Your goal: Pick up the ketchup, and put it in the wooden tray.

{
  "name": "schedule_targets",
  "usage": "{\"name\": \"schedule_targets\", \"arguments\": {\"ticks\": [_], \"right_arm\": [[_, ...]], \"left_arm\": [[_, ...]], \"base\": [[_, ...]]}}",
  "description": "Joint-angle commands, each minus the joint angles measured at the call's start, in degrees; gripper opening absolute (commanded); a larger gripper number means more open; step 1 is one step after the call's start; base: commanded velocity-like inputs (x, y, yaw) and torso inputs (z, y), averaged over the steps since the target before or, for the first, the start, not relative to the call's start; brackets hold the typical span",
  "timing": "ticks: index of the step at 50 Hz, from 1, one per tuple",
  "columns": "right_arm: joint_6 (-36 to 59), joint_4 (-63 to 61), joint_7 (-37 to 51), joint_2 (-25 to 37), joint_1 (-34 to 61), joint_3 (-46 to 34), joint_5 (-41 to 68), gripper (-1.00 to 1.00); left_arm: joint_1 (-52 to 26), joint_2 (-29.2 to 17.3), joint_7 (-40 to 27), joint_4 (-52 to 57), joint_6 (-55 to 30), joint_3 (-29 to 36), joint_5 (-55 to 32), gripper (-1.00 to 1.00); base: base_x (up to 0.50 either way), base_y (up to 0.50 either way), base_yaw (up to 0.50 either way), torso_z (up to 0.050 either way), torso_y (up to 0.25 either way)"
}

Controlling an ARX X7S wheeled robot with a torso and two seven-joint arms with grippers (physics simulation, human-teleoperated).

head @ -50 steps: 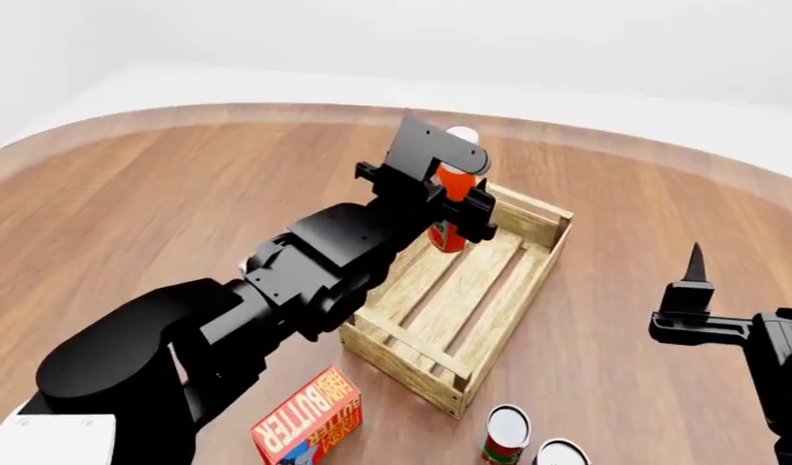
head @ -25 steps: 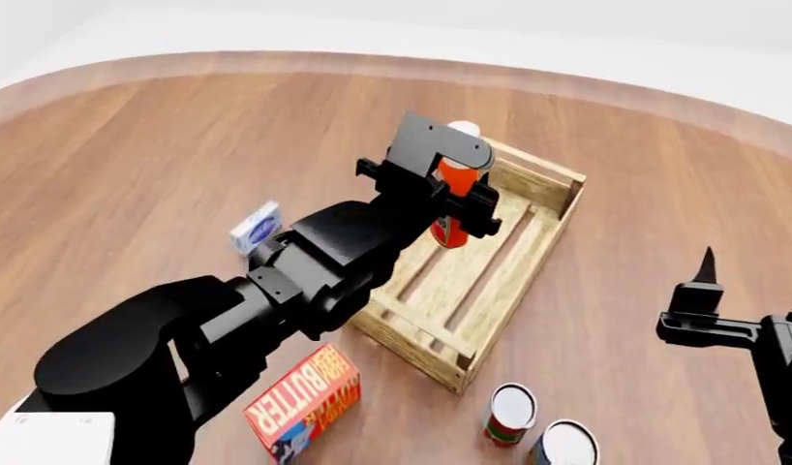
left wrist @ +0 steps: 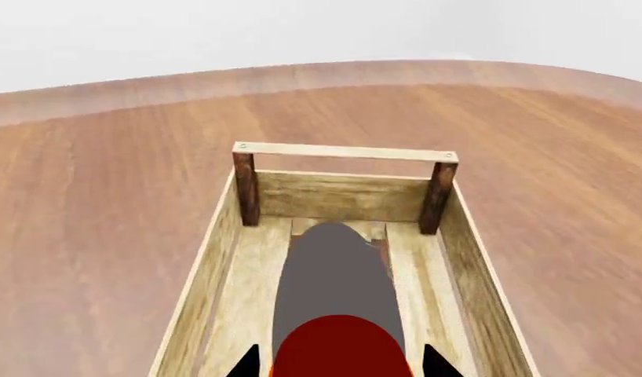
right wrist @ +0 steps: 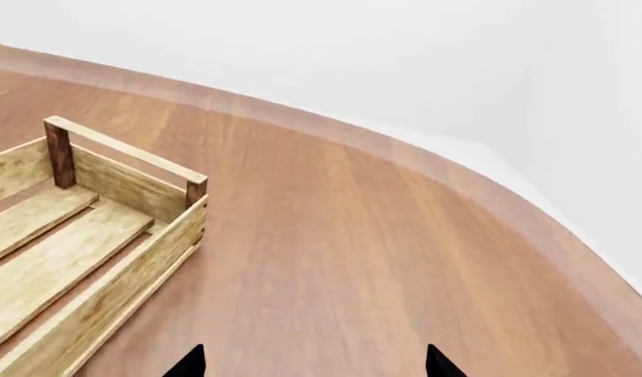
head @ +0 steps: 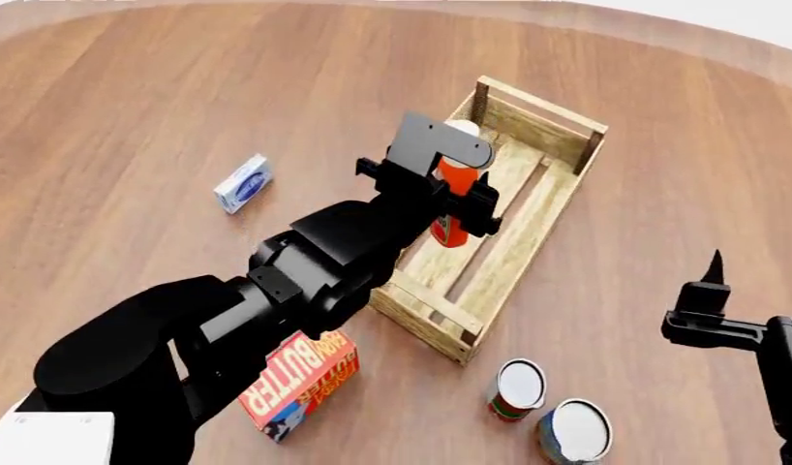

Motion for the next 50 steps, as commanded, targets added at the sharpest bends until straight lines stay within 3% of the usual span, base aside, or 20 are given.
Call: {"name": "schedule_targets", "arguments": {"ticks": [1,50], "right_arm": [[1.09,-0.14,0.97,-0.33,0.34,0.38,0.25,1.0],[5.39,-0.56,4.08,-1.21,1.67,1.76,1.69,1.0]], "left_arm": [[-0.3,0.06,-0.01,0.19,0.19,-0.65,-0.36,-1.0],[-0.3,0.06,-0.01,0.19,0.19,-0.65,-0.36,-1.0]], "base": [[0.0,0.0,0.0,0.003,-0.186],[0.0,0.0,0.0,0.0,-0.011]]}}
